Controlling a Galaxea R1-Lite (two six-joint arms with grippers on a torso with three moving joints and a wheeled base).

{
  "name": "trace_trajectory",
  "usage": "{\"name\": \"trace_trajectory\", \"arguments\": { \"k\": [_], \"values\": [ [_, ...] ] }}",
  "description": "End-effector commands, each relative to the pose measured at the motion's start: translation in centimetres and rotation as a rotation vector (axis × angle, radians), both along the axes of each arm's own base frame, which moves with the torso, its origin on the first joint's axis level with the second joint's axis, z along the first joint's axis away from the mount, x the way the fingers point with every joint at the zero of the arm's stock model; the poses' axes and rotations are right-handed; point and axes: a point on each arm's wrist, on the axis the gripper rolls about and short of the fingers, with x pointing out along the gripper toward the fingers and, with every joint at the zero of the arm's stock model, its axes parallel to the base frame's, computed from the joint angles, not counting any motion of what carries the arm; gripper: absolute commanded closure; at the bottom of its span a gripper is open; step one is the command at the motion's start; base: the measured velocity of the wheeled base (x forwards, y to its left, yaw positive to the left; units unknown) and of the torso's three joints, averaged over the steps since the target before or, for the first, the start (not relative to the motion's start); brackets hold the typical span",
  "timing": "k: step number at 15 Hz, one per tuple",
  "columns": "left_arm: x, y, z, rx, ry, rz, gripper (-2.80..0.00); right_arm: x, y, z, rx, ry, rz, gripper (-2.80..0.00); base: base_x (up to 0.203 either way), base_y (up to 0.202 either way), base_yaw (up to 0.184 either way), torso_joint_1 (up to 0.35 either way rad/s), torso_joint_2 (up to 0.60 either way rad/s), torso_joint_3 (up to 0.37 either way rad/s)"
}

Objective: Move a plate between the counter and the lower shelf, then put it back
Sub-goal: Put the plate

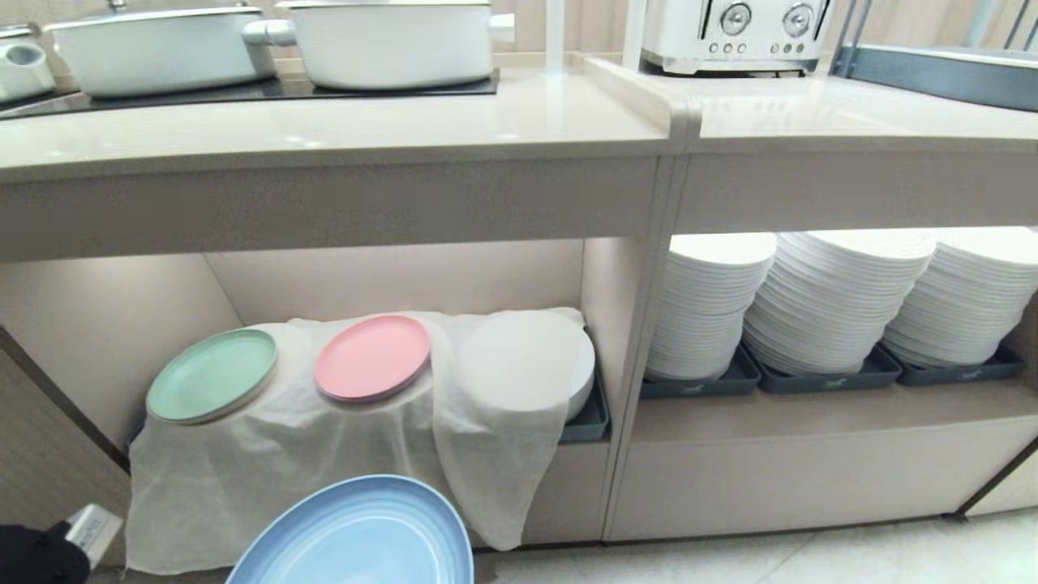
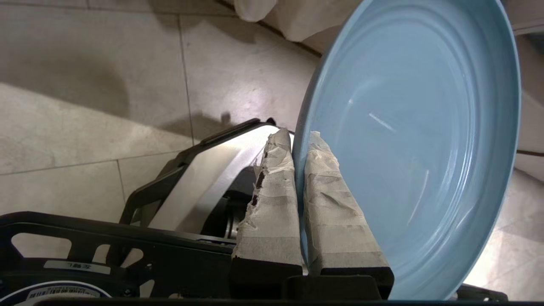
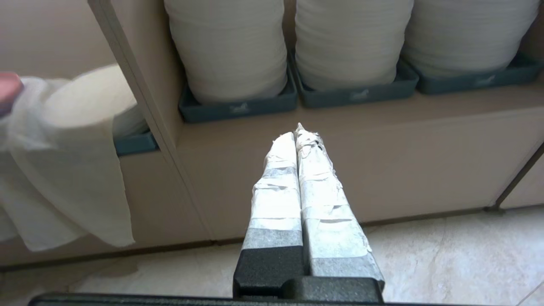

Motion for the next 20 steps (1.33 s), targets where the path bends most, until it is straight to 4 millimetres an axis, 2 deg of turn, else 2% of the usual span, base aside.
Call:
{"name": "trace_trajectory", "arguments": {
  "k": [1,20],
  "values": [
    [0.0,0.0,-0.09,0.0,0.004,0.005,0.0,0.0,0.0,0.0,0.0,0.0,0.002,0.0,0.0,0.0,0.0,0.159,-0.56,-0.294],
    [-0.21,0.12,-0.08,-0.007,-0.003,0.003,0.0,0.0,0.0,0.0,-0.001,0.001,0.0,0.0,0.0,0.0,0.0,0.209,-0.5,-0.287]
  ]
}}
